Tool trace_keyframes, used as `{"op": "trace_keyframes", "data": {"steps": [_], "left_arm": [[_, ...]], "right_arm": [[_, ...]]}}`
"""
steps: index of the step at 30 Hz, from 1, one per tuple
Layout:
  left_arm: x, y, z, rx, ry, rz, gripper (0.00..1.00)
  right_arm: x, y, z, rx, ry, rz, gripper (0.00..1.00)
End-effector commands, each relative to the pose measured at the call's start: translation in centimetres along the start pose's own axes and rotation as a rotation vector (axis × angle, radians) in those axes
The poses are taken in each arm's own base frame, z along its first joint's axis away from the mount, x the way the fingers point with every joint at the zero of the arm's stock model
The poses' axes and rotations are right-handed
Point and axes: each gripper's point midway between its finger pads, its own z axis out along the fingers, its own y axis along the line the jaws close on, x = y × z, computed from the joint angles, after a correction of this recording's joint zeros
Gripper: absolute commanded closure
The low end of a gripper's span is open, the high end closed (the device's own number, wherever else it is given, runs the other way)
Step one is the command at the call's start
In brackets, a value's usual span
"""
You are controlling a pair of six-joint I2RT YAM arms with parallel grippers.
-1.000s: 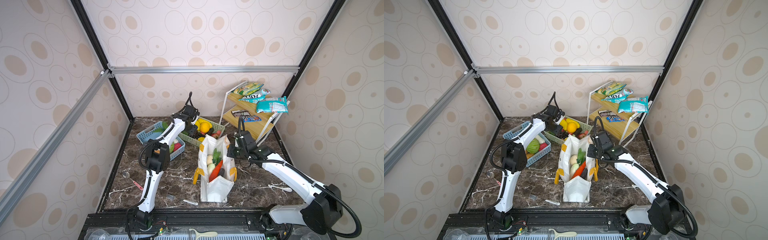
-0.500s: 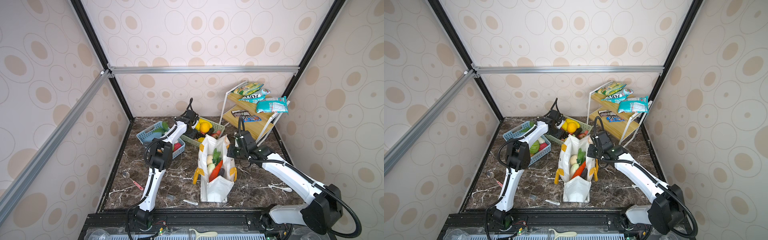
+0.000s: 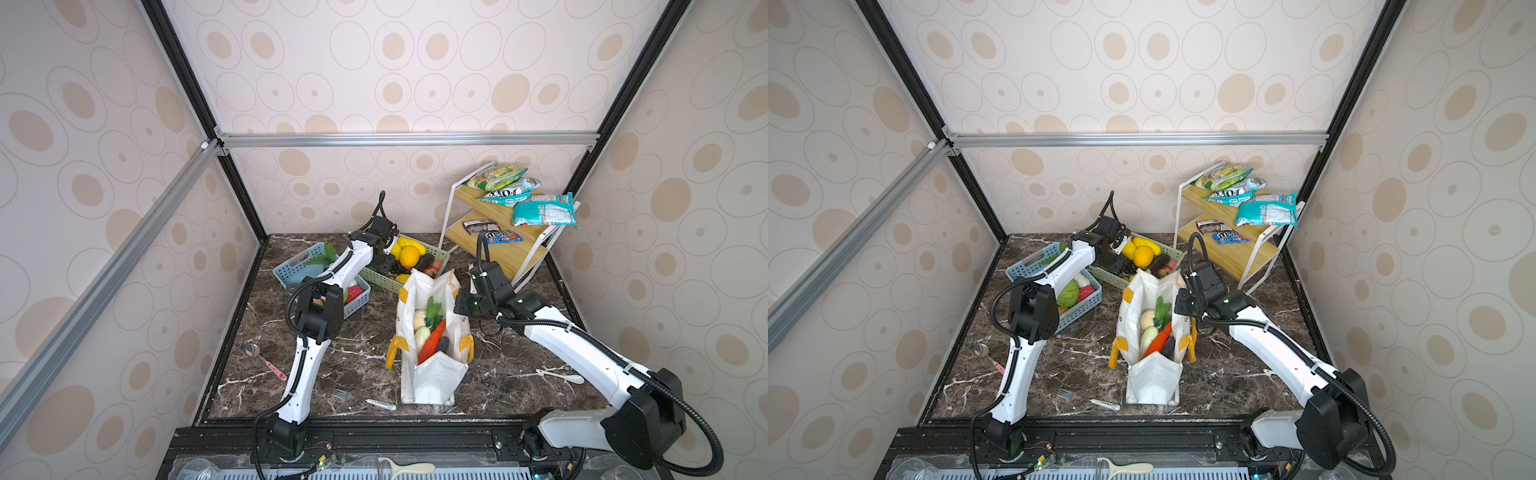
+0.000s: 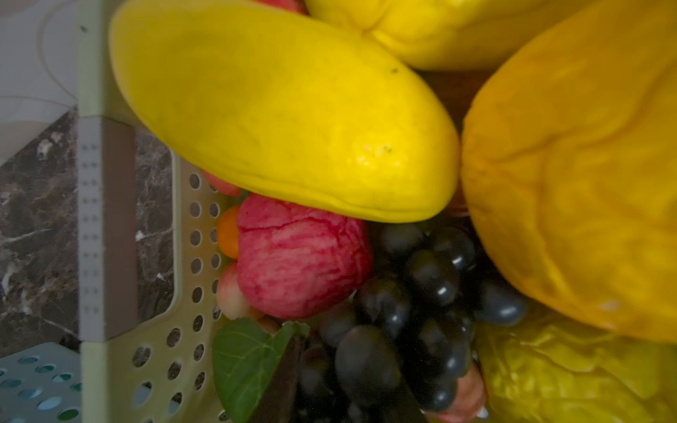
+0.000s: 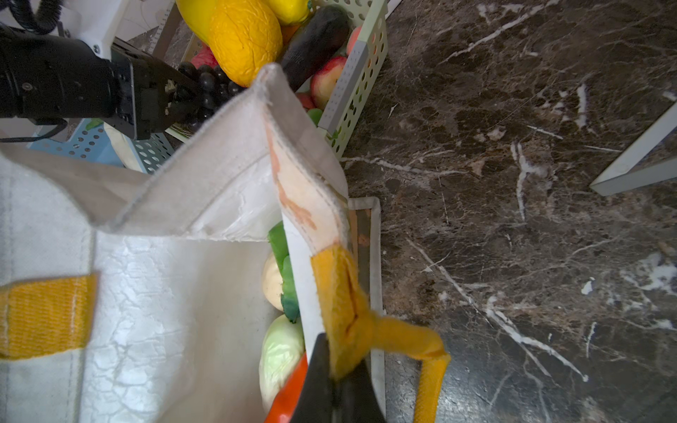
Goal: Place the food into the grocery bag and tie it
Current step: 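Lower the open left gripper onto the black grapes in the basket, then close the left gripper on the black grapes and lift them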
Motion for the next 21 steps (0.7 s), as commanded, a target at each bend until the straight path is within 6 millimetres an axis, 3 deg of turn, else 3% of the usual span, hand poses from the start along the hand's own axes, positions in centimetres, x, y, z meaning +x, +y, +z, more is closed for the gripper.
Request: {"op": "trace_keyframes", "data": {"steps": [1,11,21], "left_arm": [[-2.6,1.3,-4.1,-0.012,-0.101,-0.038,0.74],[-4.4,2.0,-8.1,0.016,-0.210,-0.102,0.74],[-7.0,2.0,-15.2,0.101,-0.395,-0.152,0.74]], "right_arm": [[0.7,-0.8,-0.4,0.026,0.022,0.001,1.00],[0.4,-0.5,-0.3,0.021,0.023,-0.008,1.00],[0.0,-0.2,-0.2,0.020,0.020,-0.011,1.00]]}}
